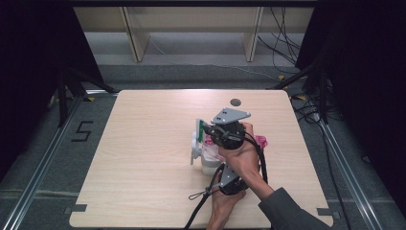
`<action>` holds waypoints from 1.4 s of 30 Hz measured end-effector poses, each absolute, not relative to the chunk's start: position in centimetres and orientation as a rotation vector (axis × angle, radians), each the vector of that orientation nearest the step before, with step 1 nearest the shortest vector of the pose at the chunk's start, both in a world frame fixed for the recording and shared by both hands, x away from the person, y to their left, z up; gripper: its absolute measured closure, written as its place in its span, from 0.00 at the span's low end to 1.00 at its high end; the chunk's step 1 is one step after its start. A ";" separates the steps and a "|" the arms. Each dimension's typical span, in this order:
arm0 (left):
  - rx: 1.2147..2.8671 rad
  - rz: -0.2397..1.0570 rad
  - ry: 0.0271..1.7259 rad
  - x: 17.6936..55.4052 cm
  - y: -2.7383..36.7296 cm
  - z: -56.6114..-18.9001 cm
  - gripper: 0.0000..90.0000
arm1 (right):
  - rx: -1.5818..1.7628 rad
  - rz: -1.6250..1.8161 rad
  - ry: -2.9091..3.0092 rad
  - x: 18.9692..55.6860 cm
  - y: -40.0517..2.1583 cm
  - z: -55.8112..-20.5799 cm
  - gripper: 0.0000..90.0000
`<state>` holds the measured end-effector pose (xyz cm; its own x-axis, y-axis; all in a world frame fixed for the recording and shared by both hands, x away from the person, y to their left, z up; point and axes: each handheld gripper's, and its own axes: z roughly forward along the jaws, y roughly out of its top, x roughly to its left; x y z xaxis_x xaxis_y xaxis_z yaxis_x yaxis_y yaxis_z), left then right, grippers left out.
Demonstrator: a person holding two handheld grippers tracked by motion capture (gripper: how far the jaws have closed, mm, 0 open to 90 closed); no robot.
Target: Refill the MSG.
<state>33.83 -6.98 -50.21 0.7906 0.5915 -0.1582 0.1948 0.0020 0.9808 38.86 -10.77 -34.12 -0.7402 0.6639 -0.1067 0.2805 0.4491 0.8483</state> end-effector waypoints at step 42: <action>1.556 0.260 0.652 33.5 -7.5 -50.2 0.82 | 0.784 1.210 2.277 38.7 -10.8 -34.1 1.00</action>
